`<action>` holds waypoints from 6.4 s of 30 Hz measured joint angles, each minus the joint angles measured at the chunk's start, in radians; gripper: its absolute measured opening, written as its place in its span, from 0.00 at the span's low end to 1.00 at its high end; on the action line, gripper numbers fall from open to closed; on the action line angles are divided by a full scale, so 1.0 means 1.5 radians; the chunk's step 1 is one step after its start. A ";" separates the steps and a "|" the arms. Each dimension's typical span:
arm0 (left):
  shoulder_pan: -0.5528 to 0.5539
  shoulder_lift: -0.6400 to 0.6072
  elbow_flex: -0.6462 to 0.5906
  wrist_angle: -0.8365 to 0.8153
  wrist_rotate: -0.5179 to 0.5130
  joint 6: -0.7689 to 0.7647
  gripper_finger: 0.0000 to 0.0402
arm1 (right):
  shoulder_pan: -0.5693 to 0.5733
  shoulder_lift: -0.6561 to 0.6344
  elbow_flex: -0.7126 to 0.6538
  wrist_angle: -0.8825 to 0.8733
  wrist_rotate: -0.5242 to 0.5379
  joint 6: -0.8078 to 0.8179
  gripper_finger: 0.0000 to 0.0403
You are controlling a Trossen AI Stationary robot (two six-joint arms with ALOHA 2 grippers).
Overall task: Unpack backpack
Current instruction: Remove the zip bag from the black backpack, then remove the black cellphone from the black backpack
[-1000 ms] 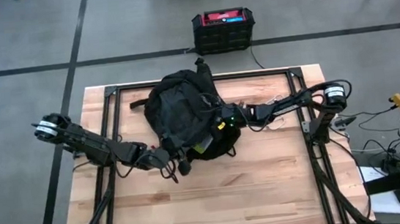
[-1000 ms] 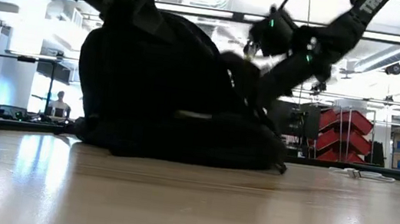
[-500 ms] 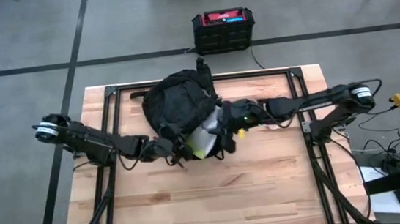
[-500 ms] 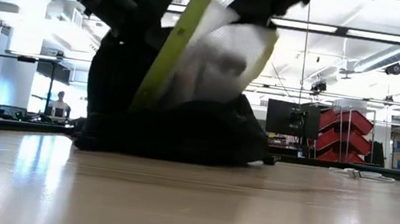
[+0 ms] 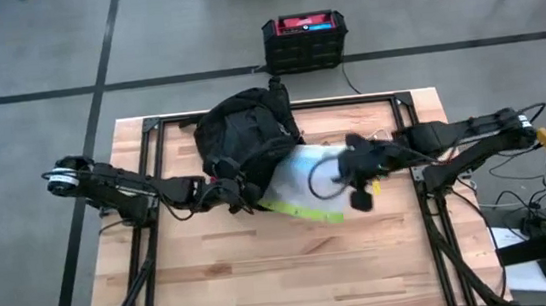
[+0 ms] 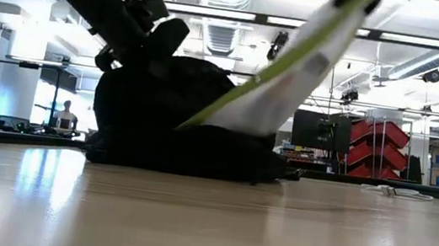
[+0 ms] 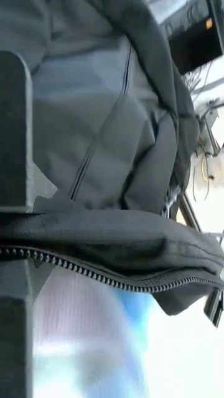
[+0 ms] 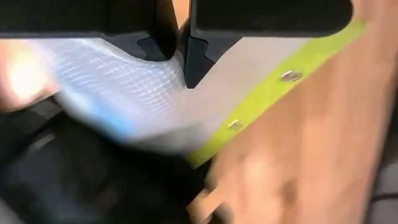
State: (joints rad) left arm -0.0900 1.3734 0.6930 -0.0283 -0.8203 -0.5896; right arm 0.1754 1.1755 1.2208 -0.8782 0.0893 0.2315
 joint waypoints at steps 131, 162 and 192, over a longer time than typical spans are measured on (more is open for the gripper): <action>0.131 0.284 -0.069 0.229 0.090 0.050 0.00 | -0.158 0.483 -0.014 0.453 -0.026 -0.107 0.70; 0.131 0.247 -0.078 0.248 0.125 0.091 0.00 | -0.154 0.567 0.004 0.457 -0.032 -0.049 0.84; 0.165 0.100 -0.191 0.230 0.149 0.029 0.00 | -0.109 0.321 0.023 0.412 0.121 -0.380 0.84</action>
State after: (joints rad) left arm 0.1577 1.5239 0.4072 0.3167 -0.5968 -0.5462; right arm 0.0120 1.6574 1.2549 -0.2599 0.2704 -0.3378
